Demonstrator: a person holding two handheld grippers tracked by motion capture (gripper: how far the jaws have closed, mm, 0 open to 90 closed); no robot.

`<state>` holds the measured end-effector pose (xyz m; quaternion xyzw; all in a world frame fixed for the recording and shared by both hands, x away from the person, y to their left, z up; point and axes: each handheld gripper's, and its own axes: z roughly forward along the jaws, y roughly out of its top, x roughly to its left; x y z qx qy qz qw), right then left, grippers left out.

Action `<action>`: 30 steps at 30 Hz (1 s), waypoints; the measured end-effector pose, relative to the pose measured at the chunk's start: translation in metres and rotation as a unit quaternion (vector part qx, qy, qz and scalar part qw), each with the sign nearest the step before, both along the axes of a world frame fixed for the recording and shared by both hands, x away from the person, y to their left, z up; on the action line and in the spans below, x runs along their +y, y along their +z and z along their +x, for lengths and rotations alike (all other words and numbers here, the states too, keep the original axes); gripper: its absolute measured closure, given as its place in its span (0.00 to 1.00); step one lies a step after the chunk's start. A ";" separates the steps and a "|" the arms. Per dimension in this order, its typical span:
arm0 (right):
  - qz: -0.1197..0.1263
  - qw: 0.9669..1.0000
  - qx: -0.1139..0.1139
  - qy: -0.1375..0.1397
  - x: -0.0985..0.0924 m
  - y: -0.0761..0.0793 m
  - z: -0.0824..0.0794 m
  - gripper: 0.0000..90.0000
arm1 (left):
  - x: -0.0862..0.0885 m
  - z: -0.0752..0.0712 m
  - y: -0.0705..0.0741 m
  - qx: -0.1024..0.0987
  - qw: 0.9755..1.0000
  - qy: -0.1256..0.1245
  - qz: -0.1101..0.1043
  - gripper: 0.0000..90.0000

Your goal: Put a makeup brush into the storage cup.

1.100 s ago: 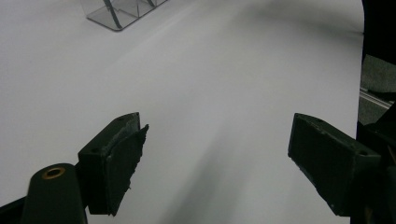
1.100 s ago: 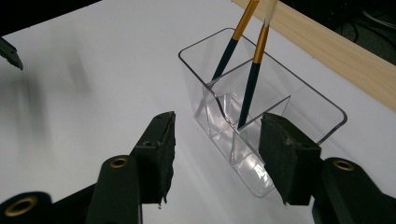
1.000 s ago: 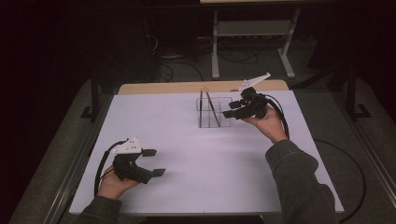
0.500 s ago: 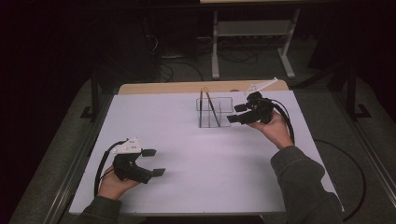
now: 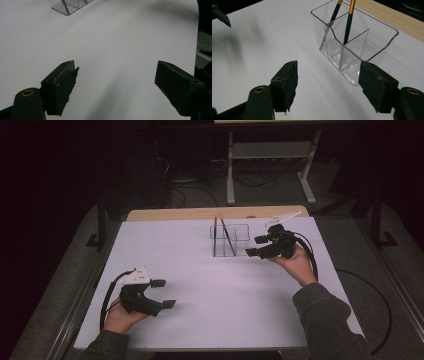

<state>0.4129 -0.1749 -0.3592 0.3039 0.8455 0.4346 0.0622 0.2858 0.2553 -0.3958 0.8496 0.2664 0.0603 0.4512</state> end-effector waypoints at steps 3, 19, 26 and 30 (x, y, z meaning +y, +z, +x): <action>0.002 1.000 0.002 0.001 -0.001 -0.002 -0.002 0.34 | 0.000 0.000 -0.001 0.000 1.000 0.001 0.000 0.18; 0.010 1.000 -0.003 -0.011 -0.012 -0.006 -0.015 0.32 | 0.002 0.000 0.000 0.000 1.000 0.004 0.001 0.18; 0.014 1.000 -0.006 -0.017 -0.020 -0.007 -0.023 0.32 | 0.003 0.000 0.000 -0.001 1.000 0.006 0.002 0.18; 0.015 1.000 -0.002 -0.020 -0.024 -0.008 -0.027 0.31 | 0.003 0.000 -0.001 -0.001 1.000 0.008 0.003 0.18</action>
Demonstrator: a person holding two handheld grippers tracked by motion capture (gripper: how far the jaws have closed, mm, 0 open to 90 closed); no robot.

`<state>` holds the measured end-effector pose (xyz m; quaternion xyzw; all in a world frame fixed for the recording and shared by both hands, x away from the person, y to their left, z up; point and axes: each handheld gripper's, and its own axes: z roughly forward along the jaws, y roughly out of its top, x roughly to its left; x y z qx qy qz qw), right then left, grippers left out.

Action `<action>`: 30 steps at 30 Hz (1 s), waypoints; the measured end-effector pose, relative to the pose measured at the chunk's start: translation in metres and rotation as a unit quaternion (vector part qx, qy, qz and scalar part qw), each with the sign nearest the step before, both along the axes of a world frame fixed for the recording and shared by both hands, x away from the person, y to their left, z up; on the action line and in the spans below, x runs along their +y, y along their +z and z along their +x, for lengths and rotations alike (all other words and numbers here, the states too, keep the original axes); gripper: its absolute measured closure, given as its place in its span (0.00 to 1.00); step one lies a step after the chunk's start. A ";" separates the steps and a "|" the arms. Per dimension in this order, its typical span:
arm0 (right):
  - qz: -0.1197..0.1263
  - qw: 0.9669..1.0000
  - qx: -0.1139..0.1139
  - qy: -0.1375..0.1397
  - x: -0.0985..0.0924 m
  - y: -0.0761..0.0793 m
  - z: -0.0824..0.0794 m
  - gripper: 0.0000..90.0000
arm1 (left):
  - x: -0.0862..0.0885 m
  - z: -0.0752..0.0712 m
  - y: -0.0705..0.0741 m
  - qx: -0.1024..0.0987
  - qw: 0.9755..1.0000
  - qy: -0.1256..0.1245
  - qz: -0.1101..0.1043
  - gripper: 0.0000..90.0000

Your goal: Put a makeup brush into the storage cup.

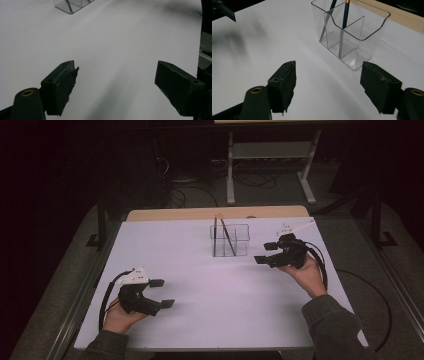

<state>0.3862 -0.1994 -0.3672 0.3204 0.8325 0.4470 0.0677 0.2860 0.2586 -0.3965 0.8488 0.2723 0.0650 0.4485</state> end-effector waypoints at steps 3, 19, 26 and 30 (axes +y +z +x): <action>0.000 1.000 -0.005 0.000 -0.003 -0.001 -0.002 0.31 | 0.000 0.000 0.000 -0.001 1.000 0.001 0.001 0.18; -0.001 1.000 0.001 -0.001 -0.009 -0.008 -0.014 0.30 | 0.003 0.000 0.000 -0.003 1.000 0.006 -0.004 0.18; 0.002 1.000 0.005 -0.003 -0.010 -0.011 -0.017 0.30 | 0.002 -0.001 0.000 -0.002 1.000 0.007 -0.009 0.18; 0.000 1.000 0.008 -0.004 -0.011 -0.013 -0.018 0.30 | 0.003 0.000 -0.001 -0.001 1.000 0.007 -0.008 0.18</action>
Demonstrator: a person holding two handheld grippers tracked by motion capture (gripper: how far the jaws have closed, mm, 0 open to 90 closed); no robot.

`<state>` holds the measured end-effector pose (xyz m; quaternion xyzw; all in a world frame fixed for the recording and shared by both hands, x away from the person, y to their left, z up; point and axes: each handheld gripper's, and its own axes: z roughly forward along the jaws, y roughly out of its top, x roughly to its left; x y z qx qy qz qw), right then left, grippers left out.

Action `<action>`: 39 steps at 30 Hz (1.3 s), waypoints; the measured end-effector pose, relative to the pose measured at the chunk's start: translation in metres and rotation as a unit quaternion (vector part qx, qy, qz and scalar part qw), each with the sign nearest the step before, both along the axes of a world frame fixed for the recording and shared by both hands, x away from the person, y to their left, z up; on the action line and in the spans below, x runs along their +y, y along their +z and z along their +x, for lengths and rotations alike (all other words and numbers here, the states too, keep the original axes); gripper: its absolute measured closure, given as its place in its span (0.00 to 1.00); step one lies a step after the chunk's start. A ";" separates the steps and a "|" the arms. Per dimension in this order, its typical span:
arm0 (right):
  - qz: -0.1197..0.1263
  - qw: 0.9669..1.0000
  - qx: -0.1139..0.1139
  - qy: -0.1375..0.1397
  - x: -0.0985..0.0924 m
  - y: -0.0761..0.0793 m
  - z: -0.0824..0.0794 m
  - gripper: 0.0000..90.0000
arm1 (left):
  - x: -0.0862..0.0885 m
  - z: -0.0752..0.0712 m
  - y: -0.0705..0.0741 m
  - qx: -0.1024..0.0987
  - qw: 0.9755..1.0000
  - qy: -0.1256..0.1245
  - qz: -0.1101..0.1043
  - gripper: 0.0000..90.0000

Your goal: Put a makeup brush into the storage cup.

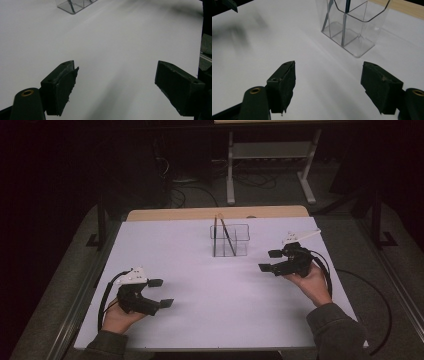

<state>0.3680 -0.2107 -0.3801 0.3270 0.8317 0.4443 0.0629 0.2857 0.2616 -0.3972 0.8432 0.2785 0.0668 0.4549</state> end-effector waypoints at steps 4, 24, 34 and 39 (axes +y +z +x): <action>0.001 1.000 -0.001 0.000 -0.001 -0.001 -0.001 0.30 | 0.000 0.000 0.000 -0.001 1.000 0.000 0.000 0.18; 0.007 1.000 -0.001 -0.002 -0.008 -0.008 -0.015 0.29 | 0.003 -0.001 -0.001 -0.002 1.000 0.003 0.005 0.18; 0.010 1.000 0.000 -0.004 -0.014 -0.013 -0.027 0.28 | 0.003 -0.002 -0.002 0.001 1.000 0.008 0.006 0.18; 0.013 1.000 0.003 -0.005 -0.017 -0.016 -0.032 0.28 | 0.003 -0.002 -0.001 -0.003 1.000 0.010 0.006 0.18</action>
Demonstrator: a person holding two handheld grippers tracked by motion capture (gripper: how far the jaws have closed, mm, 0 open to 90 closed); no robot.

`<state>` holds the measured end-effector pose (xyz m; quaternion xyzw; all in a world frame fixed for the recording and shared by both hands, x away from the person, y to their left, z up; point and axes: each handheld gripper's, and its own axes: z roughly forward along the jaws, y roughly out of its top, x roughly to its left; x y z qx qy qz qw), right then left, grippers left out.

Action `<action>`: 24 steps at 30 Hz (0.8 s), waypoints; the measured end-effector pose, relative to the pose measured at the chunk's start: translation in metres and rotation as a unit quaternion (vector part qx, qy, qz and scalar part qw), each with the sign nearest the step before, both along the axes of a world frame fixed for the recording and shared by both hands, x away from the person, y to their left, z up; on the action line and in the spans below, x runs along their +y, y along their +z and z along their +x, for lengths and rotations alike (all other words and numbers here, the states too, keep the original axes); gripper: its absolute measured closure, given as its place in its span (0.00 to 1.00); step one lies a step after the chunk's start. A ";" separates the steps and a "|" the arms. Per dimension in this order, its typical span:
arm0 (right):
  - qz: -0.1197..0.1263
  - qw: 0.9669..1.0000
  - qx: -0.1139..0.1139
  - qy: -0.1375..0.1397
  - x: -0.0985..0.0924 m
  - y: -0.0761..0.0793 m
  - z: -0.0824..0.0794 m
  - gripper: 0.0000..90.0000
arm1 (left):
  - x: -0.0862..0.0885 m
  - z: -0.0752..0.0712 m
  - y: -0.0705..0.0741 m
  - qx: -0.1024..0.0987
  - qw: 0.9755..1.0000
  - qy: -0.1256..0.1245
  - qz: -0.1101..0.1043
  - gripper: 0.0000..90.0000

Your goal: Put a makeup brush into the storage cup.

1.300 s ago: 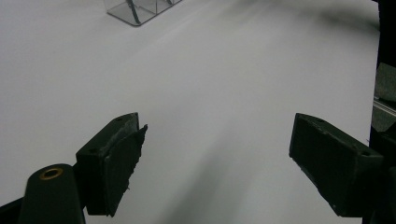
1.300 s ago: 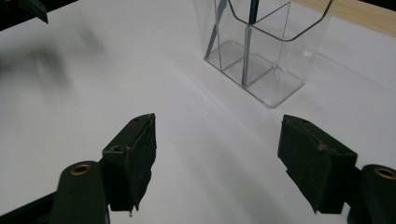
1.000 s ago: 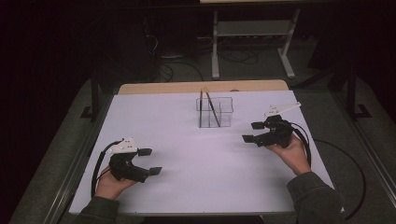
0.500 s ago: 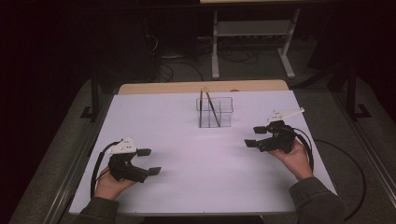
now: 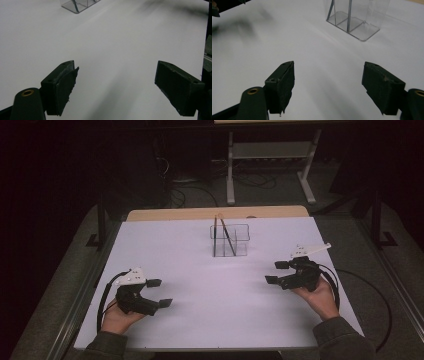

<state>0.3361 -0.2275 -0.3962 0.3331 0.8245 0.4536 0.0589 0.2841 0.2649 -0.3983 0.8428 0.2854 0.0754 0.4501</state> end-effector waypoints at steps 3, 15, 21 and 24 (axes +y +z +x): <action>-0.003 1.000 0.004 -0.001 -0.001 -0.003 -0.002 0.27 | 0.000 0.000 0.000 0.000 1.000 -0.001 0.002 0.18; 0.001 1.000 -0.005 -0.006 -0.006 -0.007 -0.015 0.26 | 0.000 -0.001 0.000 -0.005 1.000 0.007 0.003 0.18; 0.002 1.000 -0.009 -0.009 -0.007 -0.006 -0.024 0.26 | 0.002 -0.003 0.002 -0.008 1.000 0.015 -0.003 0.18; 0.004 1.000 -0.013 -0.010 -0.008 -0.007 -0.027 0.26 | 0.002 -0.005 0.002 -0.011 1.000 0.020 -0.005 0.18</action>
